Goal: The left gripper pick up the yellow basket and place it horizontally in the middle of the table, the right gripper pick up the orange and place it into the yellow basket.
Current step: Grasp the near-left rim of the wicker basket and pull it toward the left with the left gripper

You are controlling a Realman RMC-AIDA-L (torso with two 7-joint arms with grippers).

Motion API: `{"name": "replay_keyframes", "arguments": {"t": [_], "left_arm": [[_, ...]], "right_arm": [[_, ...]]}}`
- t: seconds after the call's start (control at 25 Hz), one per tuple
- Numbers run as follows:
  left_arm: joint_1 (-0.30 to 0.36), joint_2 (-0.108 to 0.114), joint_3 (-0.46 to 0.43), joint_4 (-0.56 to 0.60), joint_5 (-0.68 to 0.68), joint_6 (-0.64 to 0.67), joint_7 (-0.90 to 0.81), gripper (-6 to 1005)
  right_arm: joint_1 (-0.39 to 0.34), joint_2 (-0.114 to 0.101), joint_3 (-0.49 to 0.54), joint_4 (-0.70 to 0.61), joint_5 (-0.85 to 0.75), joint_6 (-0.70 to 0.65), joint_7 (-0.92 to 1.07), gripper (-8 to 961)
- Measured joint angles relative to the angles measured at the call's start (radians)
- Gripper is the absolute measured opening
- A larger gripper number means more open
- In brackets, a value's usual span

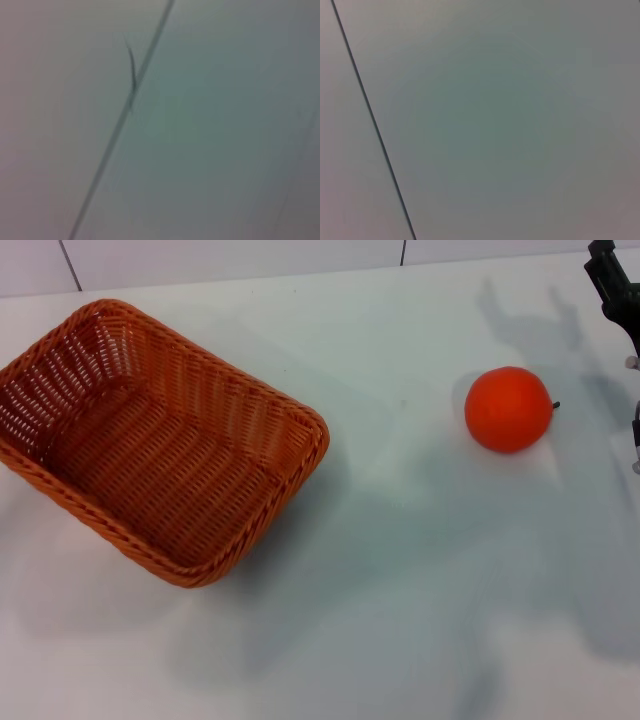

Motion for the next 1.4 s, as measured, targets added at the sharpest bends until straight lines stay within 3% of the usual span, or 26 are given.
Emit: {"name": "replay_keyframes", "arguments": {"t": [0.2, 0.44, 0.56, 0.68, 0.84, 1.0, 1.4], "left_arm": [[0.009, 0.015, 0.248, 0.269, 0.009, -0.067, -0.306, 797], [-0.019, 0.016, 0.347, 0.471, 0.148, -0.085, -0.494, 798], [-0.088, 0.017, 0.448, 0.634, 0.376, -0.143, -0.670, 798], [-0.125, 0.010, 0.520, 0.688, 0.505, -0.196, -0.745, 798], [-0.196, 0.005, 0.596, 0.703, 0.676, -0.236, -0.803, 797], [-0.259, -0.005, 0.613, 0.673, 0.820, -0.272, -0.829, 797], [-0.354, -0.007, 0.616, 0.561, 1.007, -0.345, -0.860, 798]], "right_arm": [[-0.006, 0.000, 0.002, 0.000, 0.003, 0.010, 0.001, 947], [-0.008, 0.000, 0.007, 0.000, 0.003, 0.022, 0.001, 947], [-0.008, 0.000, 0.009, -0.001, 0.003, 0.023, 0.001, 947], [-0.007, 0.000, 0.015, -0.001, 0.004, 0.024, 0.001, 947], [-0.007, 0.000, 0.021, -0.001, 0.004, 0.028, 0.001, 947], [-0.007, -0.001, 0.024, -0.001, 0.004, 0.046, 0.001, 947], [0.000, 0.000, 0.021, 0.001, 0.001, 0.063, 0.001, 945]]}}
